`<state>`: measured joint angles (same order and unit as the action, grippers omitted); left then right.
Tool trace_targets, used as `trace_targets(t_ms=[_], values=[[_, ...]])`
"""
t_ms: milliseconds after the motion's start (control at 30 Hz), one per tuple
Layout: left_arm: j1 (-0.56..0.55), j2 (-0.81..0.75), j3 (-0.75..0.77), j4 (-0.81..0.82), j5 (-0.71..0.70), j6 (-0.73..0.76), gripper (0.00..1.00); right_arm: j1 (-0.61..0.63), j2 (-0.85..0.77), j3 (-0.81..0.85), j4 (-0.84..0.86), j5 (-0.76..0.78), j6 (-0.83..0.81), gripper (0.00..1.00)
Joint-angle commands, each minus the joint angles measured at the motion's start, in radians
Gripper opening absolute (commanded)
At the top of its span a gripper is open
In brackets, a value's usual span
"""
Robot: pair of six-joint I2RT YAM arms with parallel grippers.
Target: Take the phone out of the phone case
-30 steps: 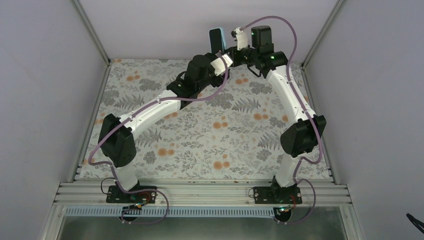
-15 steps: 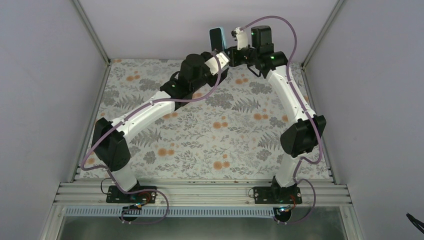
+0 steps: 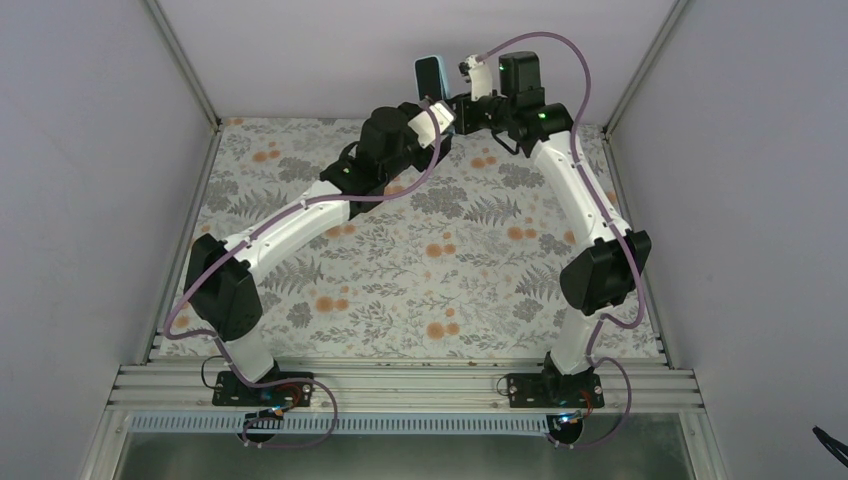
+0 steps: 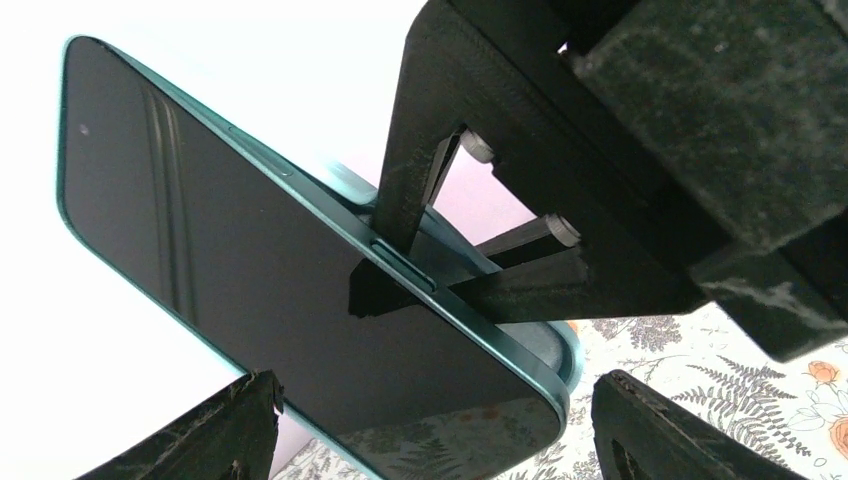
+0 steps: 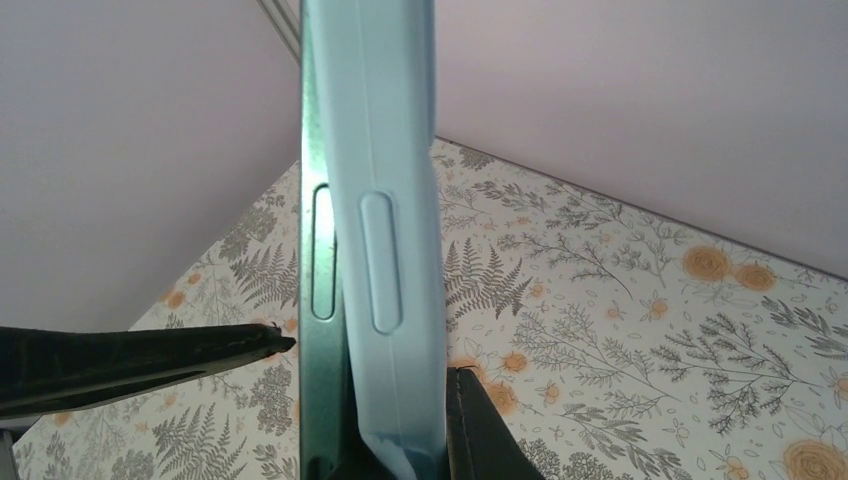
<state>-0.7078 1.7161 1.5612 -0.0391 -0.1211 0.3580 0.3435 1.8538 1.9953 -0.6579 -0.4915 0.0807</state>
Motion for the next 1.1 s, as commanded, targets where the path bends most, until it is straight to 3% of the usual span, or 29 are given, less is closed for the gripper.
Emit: trace_targets(t_ms=[0,267,500,667,733,900,1067], values=[[0.004,0.011,0.028,-0.001,0.02,-0.022,0.77,0.011,-0.059,0.003,0.081,-0.007,0.012,0.03],[0.005,0.007,0.009,0.038,-0.058,-0.03,0.76,0.013,-0.069,-0.013,0.086,-0.012,0.011,0.03],[-0.006,0.033,-0.038,0.229,-0.377,0.056,0.75,0.016,-0.066,-0.013,0.098,-0.088,0.057,0.03],[-0.026,0.035,-0.102,0.404,-0.488,0.155,0.75,0.051,-0.066,0.017,0.081,-0.098,0.053,0.03],[-0.036,0.036,-0.164,0.552,-0.584,0.249,0.75,0.051,-0.076,0.002,0.085,-0.107,0.054,0.03],[-0.038,0.053,-0.335,1.212,-0.709,0.585,0.73,0.044,-0.092,-0.018,0.091,-0.179,0.065,0.03],[-0.031,0.175,-0.281,1.699,-0.72,0.936,0.68,0.031,-0.074,-0.024,0.061,-0.361,0.046,0.03]])
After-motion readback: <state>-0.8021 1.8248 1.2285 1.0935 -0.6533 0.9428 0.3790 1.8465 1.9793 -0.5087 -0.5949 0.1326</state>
